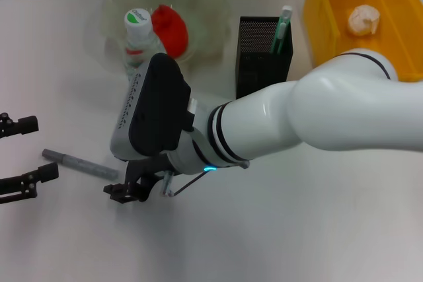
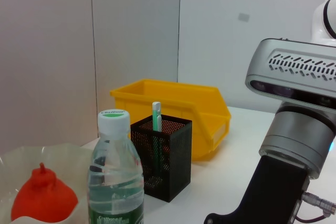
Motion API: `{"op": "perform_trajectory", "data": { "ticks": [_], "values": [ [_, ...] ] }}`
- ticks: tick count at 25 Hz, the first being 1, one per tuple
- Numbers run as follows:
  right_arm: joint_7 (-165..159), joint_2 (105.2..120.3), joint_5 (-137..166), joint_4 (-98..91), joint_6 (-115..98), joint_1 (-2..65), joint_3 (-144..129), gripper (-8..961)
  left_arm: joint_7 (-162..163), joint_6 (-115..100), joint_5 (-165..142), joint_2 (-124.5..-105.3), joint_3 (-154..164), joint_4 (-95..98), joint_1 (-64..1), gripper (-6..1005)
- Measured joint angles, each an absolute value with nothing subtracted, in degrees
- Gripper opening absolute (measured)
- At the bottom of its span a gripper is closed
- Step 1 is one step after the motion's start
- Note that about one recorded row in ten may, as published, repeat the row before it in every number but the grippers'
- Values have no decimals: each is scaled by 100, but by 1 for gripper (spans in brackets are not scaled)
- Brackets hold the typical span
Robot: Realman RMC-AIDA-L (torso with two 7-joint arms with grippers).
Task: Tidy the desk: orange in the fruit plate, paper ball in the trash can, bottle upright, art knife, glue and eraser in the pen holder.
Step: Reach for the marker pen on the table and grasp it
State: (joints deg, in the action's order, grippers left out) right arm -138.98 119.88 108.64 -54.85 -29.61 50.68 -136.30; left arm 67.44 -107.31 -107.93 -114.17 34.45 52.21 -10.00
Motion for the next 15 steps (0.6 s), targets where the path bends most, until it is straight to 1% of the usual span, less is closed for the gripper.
{"op": "perform_trajectory", "data": {
  "ticks": [15],
  "values": [
    [-13889, 11988, 10462, -5220, -2400, 5017, -13853, 580, 6700, -10718, -10802, -11429, 3331, 5221, -971, 816]
  ]
}}
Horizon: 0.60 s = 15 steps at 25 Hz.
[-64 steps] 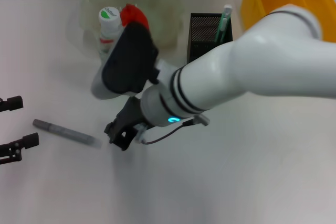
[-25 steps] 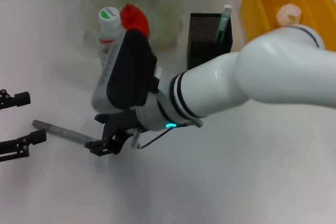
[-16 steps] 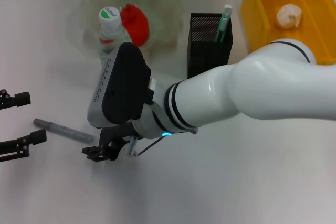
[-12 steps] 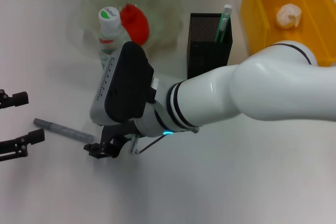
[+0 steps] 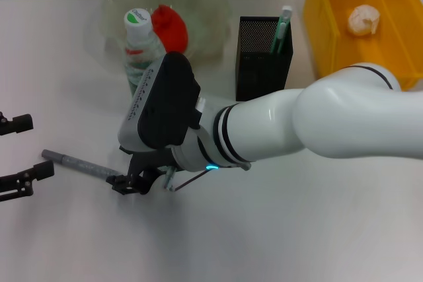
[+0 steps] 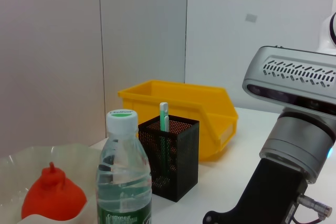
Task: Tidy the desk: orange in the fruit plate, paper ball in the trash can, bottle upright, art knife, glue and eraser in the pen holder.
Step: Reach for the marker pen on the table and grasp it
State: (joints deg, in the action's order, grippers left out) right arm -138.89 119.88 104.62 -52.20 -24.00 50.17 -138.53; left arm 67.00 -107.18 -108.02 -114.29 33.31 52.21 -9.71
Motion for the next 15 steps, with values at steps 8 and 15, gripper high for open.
{"op": "perform_trajectory", "data": {
  "ticks": [8, 15],
  "values": [
    [-13868, 11988, 10206, -5145, -2398, 5053, -14000, 571, 6710, -10711, -10804, -11437, 3331, 5221, -988, 816],
    [-13807, 11988, 10196, -5092, -2341, 5062, -14087, 563, 6706, -10704, -10811, -11472, 3344, 5221, -1002, 816]
  ]
}}
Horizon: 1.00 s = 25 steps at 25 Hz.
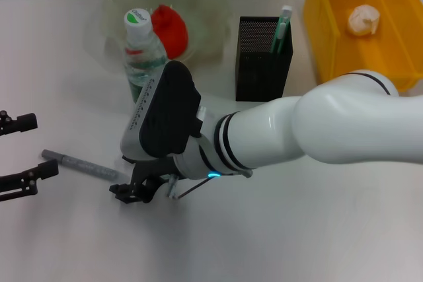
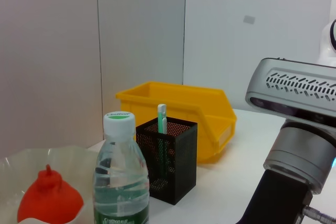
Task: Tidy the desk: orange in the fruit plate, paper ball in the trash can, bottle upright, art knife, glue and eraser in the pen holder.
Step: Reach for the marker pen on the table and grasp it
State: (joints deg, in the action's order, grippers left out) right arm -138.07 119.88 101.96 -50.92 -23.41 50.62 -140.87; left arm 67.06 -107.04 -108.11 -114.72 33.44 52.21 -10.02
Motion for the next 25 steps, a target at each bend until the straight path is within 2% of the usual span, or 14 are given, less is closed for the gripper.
{"op": "perform_trajectory", "data": {
  "ticks": [13, 23, 25],
  "values": [
    [-13718, 11988, 10105, -5044, -2238, 5038, -14089, 548, 6705, -10704, -10811, -11487, 3369, 5221, -1019, 816],
    [-12194, 11988, 8259, -4708, -2512, 5143, -14021, 327, 6698, -10704, -10810, -11501, 3375, 5221, -1075, 815],
    [-11994, 11988, 8032, -4669, -2585, 5140, -13985, 243, 6698, -10709, -10810, -11504, 3375, 5221, -1075, 815]
  ]
}}
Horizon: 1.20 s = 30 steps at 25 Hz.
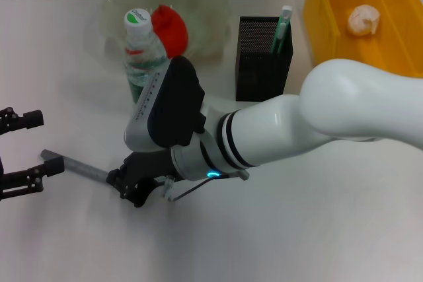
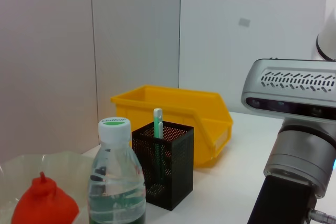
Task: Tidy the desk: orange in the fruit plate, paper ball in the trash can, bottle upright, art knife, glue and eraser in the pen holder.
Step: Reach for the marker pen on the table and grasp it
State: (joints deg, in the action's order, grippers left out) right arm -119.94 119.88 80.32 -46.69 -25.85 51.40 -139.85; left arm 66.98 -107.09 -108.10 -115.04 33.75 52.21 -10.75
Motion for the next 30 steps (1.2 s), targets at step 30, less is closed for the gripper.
{"op": "perform_trajectory", "data": {
  "ticks": [30],
  "values": [
    [-11964, 11988, 8230, -4553, -2424, 5211, -14014, 337, 6697, -10717, -10810, -11559, 3375, 5221, -1119, 814]
  ]
}}
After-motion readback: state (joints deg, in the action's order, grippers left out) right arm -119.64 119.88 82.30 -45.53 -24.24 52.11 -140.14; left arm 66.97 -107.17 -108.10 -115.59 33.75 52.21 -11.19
